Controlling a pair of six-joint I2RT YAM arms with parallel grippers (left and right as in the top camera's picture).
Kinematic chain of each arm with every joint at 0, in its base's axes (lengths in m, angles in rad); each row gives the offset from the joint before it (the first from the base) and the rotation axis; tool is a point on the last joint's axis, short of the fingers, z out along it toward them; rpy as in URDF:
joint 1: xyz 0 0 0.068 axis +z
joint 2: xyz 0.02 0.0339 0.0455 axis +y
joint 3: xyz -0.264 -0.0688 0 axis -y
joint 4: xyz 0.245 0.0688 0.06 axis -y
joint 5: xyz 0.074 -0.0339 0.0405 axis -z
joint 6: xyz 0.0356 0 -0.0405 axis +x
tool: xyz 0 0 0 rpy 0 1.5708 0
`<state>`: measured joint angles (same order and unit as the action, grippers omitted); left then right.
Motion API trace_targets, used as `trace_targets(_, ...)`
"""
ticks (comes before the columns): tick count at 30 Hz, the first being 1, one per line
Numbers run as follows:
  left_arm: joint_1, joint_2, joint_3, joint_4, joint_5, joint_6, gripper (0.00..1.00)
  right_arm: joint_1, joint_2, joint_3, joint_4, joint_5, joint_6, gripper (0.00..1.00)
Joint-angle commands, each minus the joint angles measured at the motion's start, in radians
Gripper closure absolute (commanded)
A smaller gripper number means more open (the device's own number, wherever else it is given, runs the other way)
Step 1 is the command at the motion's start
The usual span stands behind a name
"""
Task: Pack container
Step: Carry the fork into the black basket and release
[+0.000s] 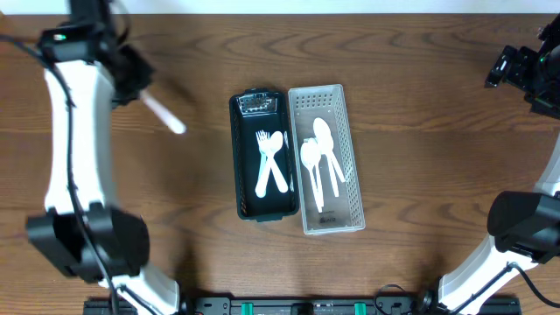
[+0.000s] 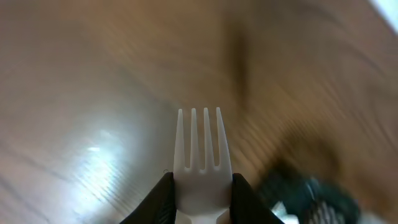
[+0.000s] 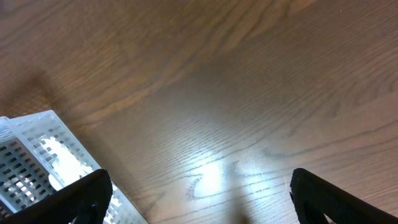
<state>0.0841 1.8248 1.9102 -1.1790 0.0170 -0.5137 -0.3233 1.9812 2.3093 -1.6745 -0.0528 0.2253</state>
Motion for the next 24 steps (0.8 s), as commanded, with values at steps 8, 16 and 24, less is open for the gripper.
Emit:
trace_targets(8,-0.414,-0.039,-0.02,-0.052,-0.006,0.34,0.94,-0.003,-0.006,-0.004,0.05,0.0,-0.08,0.04)
trace_targets(16,-0.467,-0.006,-0.2,0.088,-0.019,0.289,0.94,-0.003,-0.006,-0.007,0.052,0.003,-0.119,0.05)
trace_targets(24,-0.47,-0.005,-0.49,0.314,-0.018,0.253,0.94,0.006,0.001,-0.03,0.063,0.003,-0.127,0.05)
